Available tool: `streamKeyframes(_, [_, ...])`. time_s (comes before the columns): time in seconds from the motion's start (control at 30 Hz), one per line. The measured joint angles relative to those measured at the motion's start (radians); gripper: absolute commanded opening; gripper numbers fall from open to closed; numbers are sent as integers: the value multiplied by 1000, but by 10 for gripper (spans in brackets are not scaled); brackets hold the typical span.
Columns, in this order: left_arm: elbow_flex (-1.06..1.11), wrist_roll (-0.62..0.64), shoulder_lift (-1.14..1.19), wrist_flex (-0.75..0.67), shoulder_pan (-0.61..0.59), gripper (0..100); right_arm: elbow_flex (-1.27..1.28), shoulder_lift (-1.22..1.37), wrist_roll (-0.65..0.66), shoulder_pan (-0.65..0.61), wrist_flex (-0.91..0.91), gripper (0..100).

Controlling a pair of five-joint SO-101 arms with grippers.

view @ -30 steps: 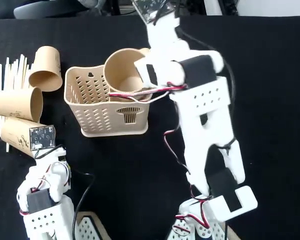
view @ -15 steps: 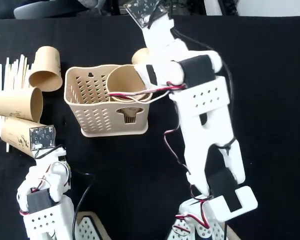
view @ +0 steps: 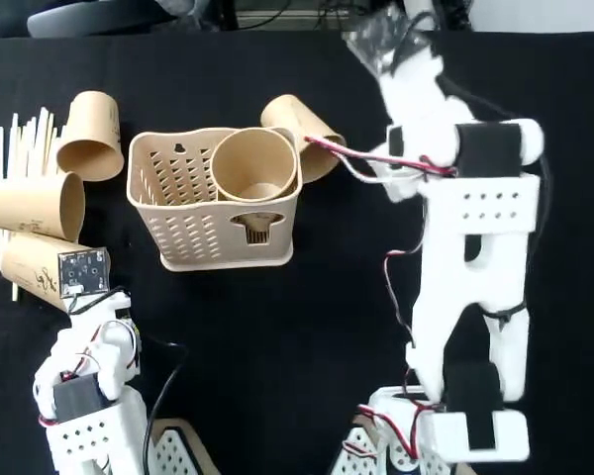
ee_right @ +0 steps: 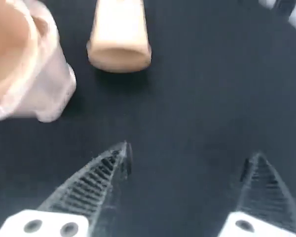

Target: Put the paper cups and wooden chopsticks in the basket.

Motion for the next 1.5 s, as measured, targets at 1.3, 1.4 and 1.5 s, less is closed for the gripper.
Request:
streamKeyframes(1.3, [0, 0, 0, 0, 0, 109, 827, 239, -81, -72, -1266, 360])
streamKeyframes(1.4, [0, 0, 0, 0, 0, 109, 789, 239, -89, -80, -1269, 360])
streamKeyframes(1.5, [0, 0, 0, 0, 0, 109, 738, 273, -92, -89, -1269, 360])
